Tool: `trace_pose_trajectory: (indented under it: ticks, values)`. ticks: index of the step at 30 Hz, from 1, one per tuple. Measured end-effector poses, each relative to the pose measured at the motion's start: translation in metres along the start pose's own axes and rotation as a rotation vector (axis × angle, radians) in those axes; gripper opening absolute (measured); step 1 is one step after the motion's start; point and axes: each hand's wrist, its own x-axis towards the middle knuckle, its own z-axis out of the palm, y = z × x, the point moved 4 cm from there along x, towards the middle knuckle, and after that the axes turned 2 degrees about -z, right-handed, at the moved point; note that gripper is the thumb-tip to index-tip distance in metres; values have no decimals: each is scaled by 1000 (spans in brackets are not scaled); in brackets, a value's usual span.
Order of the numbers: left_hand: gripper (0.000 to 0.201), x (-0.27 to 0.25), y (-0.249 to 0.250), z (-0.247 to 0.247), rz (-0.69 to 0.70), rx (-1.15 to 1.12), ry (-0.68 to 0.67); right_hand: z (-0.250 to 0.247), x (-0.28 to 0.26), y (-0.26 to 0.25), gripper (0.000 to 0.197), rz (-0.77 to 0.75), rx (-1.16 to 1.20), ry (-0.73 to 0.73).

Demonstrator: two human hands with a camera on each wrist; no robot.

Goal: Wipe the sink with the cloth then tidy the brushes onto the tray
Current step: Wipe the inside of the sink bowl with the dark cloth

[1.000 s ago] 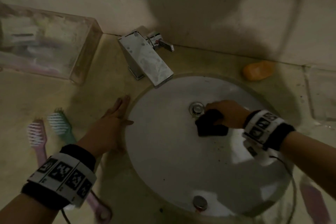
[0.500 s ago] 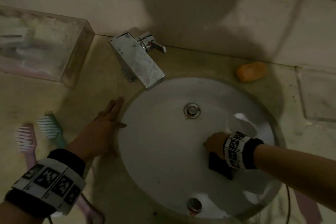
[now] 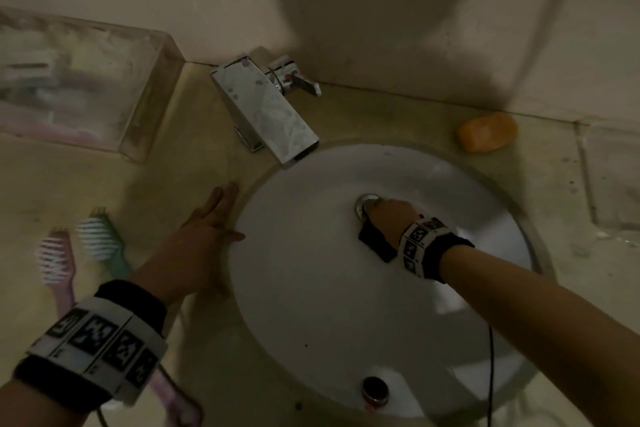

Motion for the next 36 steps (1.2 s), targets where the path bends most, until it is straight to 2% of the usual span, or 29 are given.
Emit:
trace_pose_trajectory:
  ticks: [4, 6, 10, 12, 14, 15, 17, 19, 21, 25, 29, 33, 36]
  values:
    - [84, 1, 5, -2, -29, 31, -35, -21, -6, 13, 53, -20, 39, 0]
    - [84, 1, 6, -3, -40, 28, -44, -32, -19, 30, 47, -52, 41, -29]
    - [84, -1, 5, -3, -27, 2, -20, -33, -57, 52, 24, -134, -149, -280]
    - [83, -2, 5, -3, -29, -7, -18, -14, -65, 61, 5, -180, -261, -472]
    - [82, -1, 6, -3, -27, -12, -16, 21, -69, 74, 14, -166, -346, -621]
    - [82, -1, 6, -3, -30, -8, -19, 39, -67, 80, 19, -141, -362, -603]
    - [83, -1, 5, -2, -37, 7, -25, 68, -61, 94, 43, -76, -335, -522]
    - [84, 0, 5, -1, -33, 16, -20, 86, -47, 101, 58, -38, -362, -510]
    - [86, 0, 4, -2, -20, 7, -11, 81, -34, 90, 59, -16, -351, -509]
    - [86, 1, 3, -1, -39, 14, -19, 52, 0, 57, 47, -69, -346, -431]
    - [86, 0, 4, -2, -37, 1, -20, 8, 18, 38, 46, 9, -236, -221]
    - [83, -1, 4, -3, -22, -16, -7, -26, 8, 31, 71, 41, -150, -19]
    - [81, -2, 4, -3, -19, -16, -2, -34, -16, 30, 53, 30, -256, 82]
